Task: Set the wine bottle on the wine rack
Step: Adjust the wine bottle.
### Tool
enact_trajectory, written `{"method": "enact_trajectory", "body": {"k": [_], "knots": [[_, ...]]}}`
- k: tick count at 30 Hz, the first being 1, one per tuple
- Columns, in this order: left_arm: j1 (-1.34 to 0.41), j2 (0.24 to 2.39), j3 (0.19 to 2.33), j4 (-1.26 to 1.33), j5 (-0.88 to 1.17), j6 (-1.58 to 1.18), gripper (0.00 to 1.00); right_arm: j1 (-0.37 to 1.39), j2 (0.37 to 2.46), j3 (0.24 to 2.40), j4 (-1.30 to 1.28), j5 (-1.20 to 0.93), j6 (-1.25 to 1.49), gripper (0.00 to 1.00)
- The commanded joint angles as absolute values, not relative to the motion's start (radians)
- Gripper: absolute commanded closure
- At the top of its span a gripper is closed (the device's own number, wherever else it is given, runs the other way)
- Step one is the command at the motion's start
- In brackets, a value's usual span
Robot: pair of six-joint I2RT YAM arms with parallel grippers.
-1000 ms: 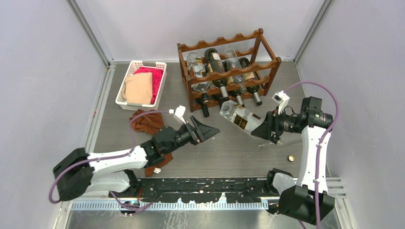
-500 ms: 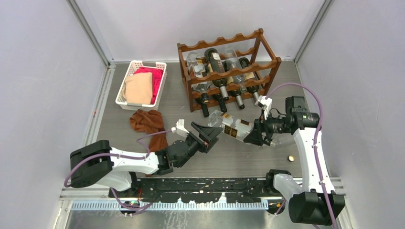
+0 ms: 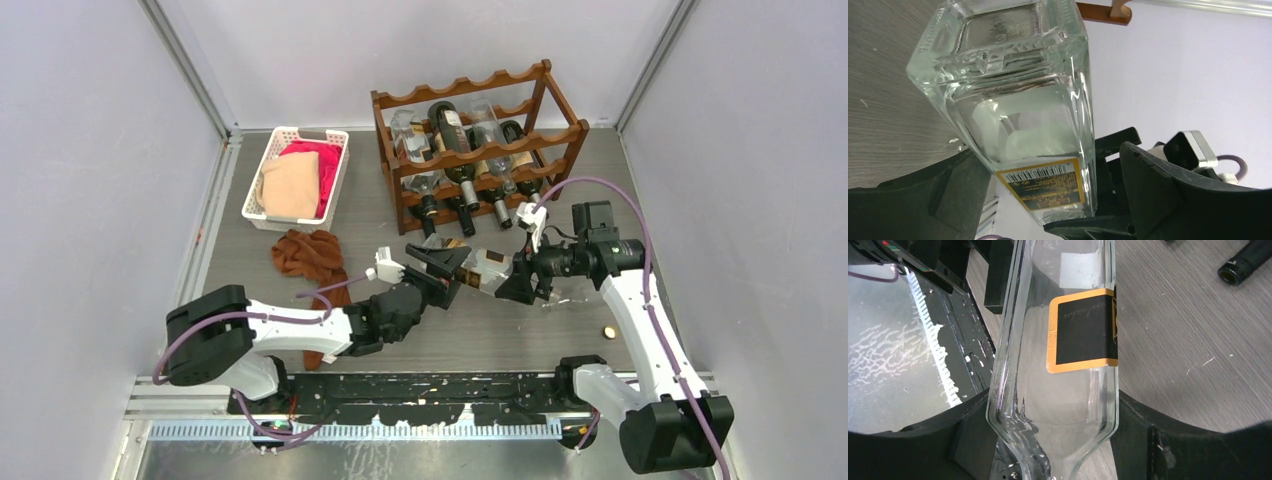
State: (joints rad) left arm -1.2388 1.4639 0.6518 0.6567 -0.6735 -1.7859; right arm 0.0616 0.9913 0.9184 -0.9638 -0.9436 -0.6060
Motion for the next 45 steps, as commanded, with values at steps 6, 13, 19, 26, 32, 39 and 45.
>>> {"method": "enact_trajectory", "body": {"k": [6,13,19,26,32,39,45], "knots": [[-1.232,1.551,0.695,0.777,-0.741,-1.810,0.59,0.164,0.955,0.907,-0.833,-0.989,-0.614,0.98],[-1.231,1.600,0.636,1.053,-0.748,-1.697,1.00,0.167,0.981,0.902,-0.843,-0.983,-0.549,0.58],[-1.229,1.634,0.595,1.255,-0.784,-1.655,1.00,0.167,1.022,0.925,-0.839,-0.958,-0.454,0.01],[-1.225,1.622,0.555,1.303,-0.808,-1.647,1.00,0.166,0.986,0.896,-0.809,-0.922,-0.443,0.00],[-1.218,1.613,0.546,1.338,-0.815,-1.637,1.00,0.164,0.988,0.843,-0.788,-0.912,-0.480,0.00],[-1.216,1.625,0.539,1.387,-0.827,-1.635,1.00,0.165,0.948,0.781,-0.705,-0.940,-0.493,0.01],[-1.215,1.627,0.551,1.384,-0.824,-1.634,1.00,0.165,0.948,0.774,-0.646,-0.946,-0.445,0.12]]}}
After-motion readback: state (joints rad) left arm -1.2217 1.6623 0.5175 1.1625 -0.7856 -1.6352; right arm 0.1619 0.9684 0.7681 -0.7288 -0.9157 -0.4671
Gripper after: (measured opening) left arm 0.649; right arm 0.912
